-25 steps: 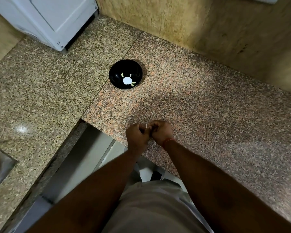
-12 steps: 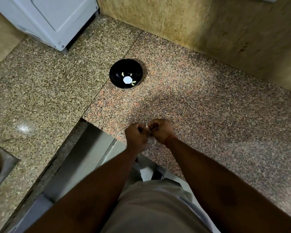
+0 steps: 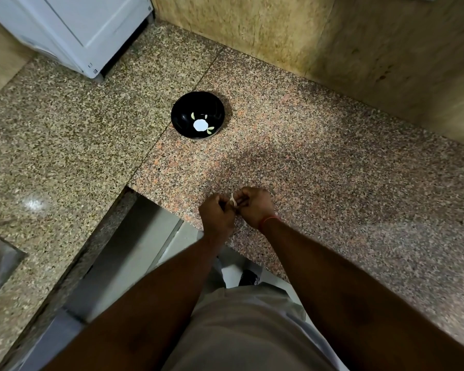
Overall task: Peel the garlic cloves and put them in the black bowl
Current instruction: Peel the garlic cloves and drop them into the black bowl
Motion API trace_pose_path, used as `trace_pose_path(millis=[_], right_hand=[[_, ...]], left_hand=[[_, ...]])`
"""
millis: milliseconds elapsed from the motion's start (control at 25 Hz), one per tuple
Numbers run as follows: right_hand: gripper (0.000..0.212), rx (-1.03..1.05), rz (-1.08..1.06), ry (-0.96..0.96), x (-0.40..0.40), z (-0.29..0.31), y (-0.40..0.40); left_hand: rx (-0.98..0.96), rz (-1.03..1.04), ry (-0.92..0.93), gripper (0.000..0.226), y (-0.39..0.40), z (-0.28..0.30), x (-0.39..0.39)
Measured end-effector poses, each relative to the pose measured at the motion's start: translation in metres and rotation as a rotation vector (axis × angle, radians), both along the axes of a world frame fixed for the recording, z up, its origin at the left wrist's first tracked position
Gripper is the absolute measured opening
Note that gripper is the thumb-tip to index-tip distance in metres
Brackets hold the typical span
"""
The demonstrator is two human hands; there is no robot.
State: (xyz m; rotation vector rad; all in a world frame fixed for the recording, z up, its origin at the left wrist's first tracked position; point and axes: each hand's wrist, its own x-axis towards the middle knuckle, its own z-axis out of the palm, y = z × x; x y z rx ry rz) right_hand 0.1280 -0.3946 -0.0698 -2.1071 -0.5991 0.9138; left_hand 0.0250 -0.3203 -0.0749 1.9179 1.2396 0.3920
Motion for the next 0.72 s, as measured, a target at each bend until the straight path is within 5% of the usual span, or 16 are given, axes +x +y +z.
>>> trace_pose_path(millis=[400,720], right_hand=[[0.033,0.017,0.053,-0.086,0.001,0.006,-0.002],[0.024,0.001,0.082,-0.167,0.001,0.005,-0.001]], left_hand=[[0.128,-0.362,0.159,0.007,-0.004,0.012,0.0],[0.3,-0.588,0.391,0.038,-0.004,0.018,0.0]])
